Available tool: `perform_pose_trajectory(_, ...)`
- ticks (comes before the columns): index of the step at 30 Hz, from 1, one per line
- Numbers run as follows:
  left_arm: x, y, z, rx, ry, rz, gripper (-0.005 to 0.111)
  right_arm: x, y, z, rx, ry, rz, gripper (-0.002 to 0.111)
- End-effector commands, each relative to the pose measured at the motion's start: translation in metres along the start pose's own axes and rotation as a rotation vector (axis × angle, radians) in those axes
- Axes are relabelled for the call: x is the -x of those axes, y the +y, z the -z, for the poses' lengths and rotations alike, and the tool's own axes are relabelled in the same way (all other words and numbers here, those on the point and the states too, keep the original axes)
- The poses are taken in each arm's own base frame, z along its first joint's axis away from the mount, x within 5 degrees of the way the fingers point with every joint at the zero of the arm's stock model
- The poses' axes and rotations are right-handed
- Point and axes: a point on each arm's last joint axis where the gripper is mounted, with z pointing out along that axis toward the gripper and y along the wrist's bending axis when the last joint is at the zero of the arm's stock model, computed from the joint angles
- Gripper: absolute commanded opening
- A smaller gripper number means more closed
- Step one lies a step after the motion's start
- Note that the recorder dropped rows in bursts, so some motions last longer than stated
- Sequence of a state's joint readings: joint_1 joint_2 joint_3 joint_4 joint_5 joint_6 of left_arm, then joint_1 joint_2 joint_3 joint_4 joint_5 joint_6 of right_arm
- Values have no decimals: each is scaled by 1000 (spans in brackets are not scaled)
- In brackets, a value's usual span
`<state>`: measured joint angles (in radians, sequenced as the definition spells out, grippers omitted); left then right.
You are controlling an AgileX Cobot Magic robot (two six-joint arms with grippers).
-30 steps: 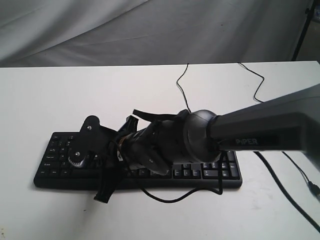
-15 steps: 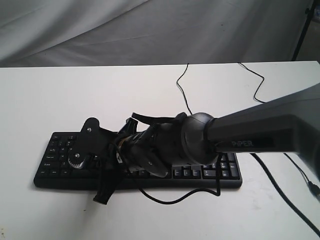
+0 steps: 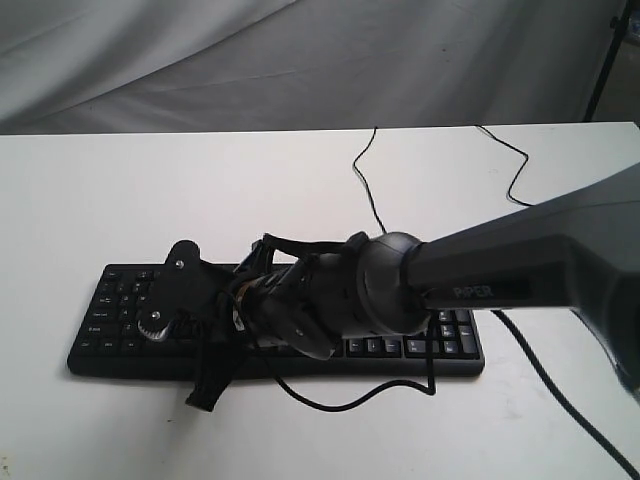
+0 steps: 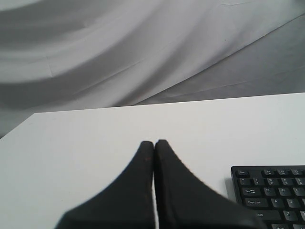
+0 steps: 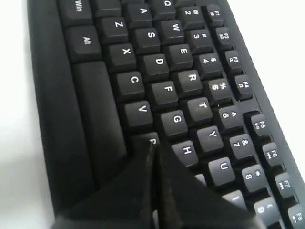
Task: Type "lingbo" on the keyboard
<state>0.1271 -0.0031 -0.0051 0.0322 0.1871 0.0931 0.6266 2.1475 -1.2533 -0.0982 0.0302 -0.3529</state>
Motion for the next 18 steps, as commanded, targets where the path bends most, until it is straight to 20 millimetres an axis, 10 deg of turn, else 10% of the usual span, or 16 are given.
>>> perform_pose_trajectory(1,-1,0,-1,-4,3,3,1,9,-6,12,-15,-24,9,0)
perform_pose_trajectory(18,-1,0,-1,-4,3,3,1,39,-20,12,-55,-97,29,0)
